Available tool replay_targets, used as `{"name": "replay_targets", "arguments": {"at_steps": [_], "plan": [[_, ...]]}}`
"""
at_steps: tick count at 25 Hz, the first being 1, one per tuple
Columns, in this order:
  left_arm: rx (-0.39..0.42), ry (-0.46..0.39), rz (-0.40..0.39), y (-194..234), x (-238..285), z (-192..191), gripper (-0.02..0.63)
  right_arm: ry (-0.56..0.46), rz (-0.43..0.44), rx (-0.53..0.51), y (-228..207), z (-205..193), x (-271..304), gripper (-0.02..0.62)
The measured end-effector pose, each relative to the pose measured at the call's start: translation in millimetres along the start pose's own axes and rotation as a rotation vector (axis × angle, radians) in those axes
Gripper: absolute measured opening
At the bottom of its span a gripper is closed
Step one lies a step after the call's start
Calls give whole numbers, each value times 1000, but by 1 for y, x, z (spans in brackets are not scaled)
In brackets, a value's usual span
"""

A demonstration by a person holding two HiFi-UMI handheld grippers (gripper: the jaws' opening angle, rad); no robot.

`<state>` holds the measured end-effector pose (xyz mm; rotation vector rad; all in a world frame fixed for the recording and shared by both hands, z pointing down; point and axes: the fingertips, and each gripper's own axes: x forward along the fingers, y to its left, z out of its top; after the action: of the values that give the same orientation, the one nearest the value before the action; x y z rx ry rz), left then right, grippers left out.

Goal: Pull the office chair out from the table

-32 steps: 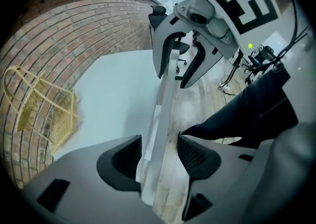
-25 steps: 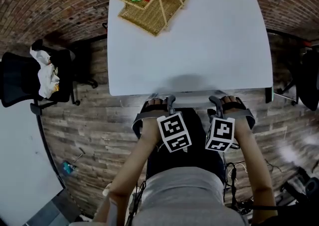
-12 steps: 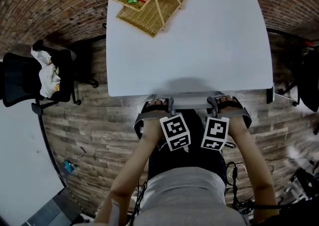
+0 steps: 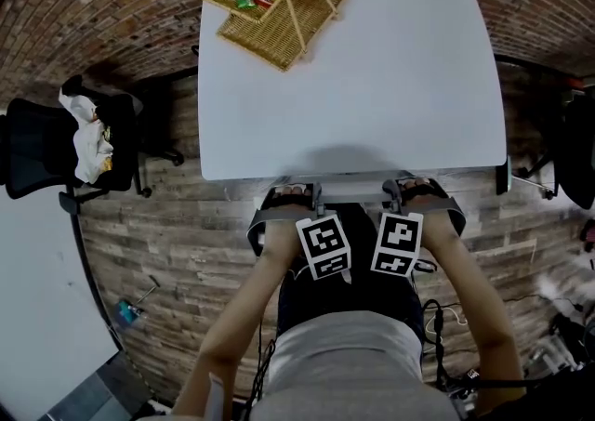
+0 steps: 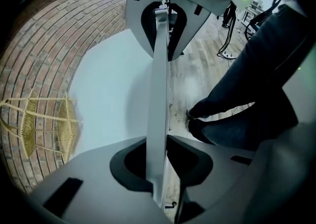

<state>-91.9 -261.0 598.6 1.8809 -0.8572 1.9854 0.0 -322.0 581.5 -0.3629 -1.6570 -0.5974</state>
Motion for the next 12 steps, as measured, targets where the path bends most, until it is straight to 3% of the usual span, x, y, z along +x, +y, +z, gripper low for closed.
{"name": "replay_targets", "arguments": {"at_steps": [12], "plan": [[-4, 22, -31, -4, 0, 3, 87, -28, 16, 6, 3, -2, -2, 84]]}}
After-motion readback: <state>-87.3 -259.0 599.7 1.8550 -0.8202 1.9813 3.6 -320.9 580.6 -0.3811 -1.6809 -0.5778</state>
